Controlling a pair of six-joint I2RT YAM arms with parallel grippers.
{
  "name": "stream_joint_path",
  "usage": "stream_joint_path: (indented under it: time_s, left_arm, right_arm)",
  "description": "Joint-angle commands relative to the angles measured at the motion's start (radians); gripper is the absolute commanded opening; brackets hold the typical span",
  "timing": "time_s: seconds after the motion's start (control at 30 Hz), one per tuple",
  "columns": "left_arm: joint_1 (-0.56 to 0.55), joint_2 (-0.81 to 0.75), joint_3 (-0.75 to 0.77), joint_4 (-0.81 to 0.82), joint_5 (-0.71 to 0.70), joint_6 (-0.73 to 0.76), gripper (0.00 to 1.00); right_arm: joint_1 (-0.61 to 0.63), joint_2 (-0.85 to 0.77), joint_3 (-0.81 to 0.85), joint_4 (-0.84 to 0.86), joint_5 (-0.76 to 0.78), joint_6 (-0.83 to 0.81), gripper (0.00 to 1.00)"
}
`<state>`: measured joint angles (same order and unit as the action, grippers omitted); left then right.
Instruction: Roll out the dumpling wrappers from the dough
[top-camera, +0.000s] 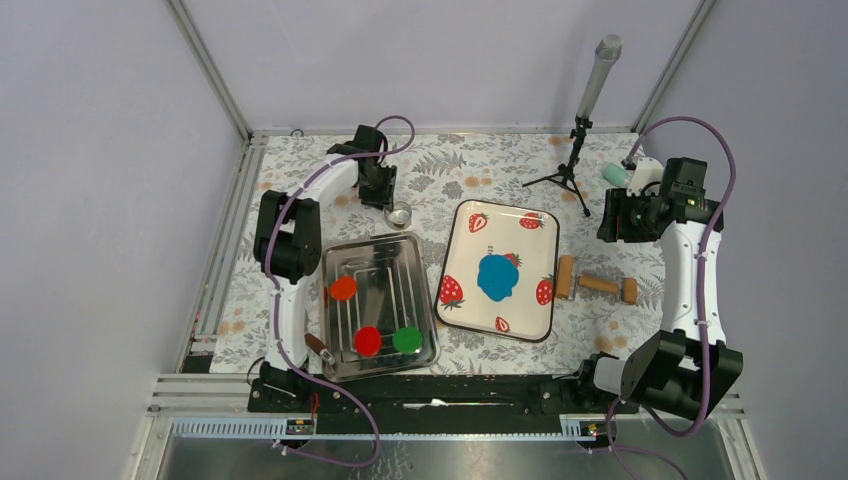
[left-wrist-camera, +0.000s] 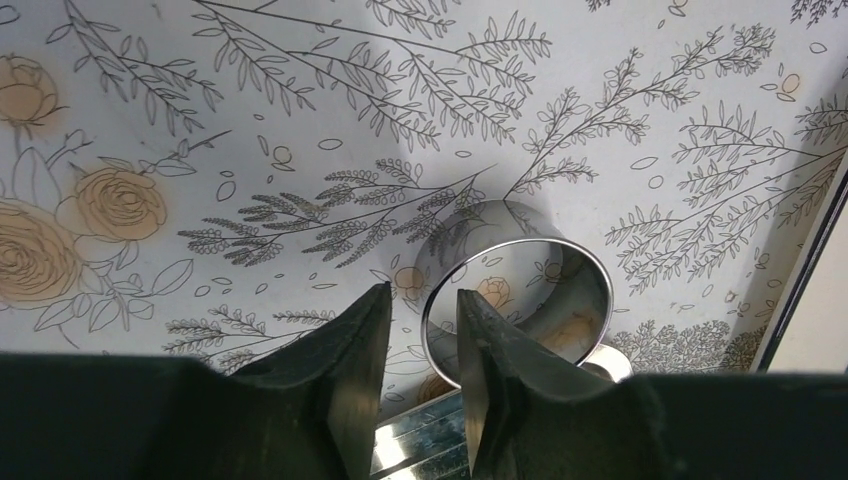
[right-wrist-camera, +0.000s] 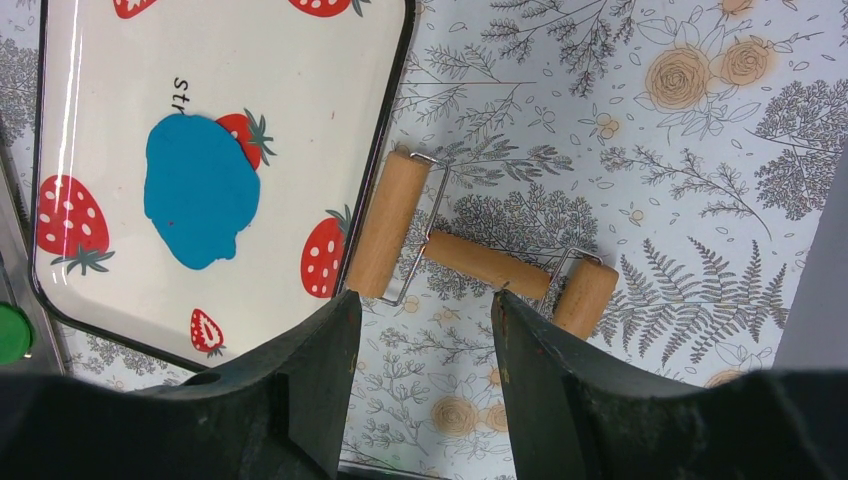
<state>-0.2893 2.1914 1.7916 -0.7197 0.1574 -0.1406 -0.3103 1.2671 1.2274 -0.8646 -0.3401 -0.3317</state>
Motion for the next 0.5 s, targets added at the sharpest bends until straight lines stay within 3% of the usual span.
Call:
stream_joint_path:
  time_s: [0.0, 0.1, 0.27, 0.47]
  left_arm:
    - [-0.009, 0.008, 0.056, 0.033, 0.018, -0.010, 0.33]
    - [-0.013, 0.005, 0.057, 0.029, 0.007, -0.008, 0.25]
    - [-0.013, -0.038, 0.051, 0.015, 0.003, -0.008, 0.01]
    - [-0.019, -0.160, 0.016, 0.015, 0.050, -0.027, 0.00]
  right_arm:
    - [0.001, 0.002, 0.028, -0.013, 0.004, 0.011, 0.58]
    - [0.002, -0.002, 0.025, -0.014, 0.004, 0.009, 0.58]
    - [0.002, -0.002, 0.022, -0.013, 0.002, 0.007, 0.58]
    - [0.002, 0.015, 0.038, -0.012, -0.040, 0.008, 0.57]
